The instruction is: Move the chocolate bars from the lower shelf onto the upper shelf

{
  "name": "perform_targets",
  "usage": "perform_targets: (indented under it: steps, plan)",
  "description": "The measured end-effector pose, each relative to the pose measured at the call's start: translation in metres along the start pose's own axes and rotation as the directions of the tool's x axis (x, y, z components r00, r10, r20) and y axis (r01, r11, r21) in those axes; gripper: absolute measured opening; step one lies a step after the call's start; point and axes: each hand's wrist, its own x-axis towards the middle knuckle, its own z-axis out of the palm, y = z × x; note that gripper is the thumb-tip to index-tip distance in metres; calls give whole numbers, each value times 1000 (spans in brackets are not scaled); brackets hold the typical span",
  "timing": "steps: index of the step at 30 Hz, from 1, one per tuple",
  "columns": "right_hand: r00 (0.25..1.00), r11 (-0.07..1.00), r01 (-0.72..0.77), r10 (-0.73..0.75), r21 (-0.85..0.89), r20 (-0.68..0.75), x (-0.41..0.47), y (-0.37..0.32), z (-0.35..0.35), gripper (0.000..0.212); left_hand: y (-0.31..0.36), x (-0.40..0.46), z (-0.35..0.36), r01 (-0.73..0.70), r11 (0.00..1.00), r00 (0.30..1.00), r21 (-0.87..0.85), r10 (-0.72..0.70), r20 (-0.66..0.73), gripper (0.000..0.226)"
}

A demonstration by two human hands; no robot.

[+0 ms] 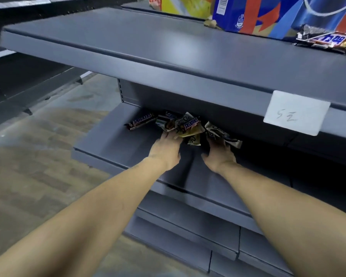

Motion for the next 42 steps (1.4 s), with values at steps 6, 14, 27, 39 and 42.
perform_targets:
  steps: [6, 14, 27, 39, 42]
  plan:
    - [966, 997, 0, 18, 72, -256, 24, -6, 27, 56, -3, 58, 16, -146, 987, 969, 63, 156, -192, 63]
    - [897, 967, 73, 42, 243, -440, 35, 14, 29, 33, 4, 91, 37, -139, 990, 953, 22, 140, -270, 40]
    - [944, 905, -162, 258, 393, -206, 4, 14, 10, 33, -10, 59, 26, -227, 957, 955, 183, 255, -148, 52]
    - [922, 825, -290, 377, 486, -89, -46, 4, -3, 24, -35, 26, -1, -256, 963, 955, -88, 266, 131, 43]
    - [923, 866, -276, 360, 416, -138, -56, 1, 0, 27, -37, 21, 1, -261, 958, 951, -119, 276, 137, 42]
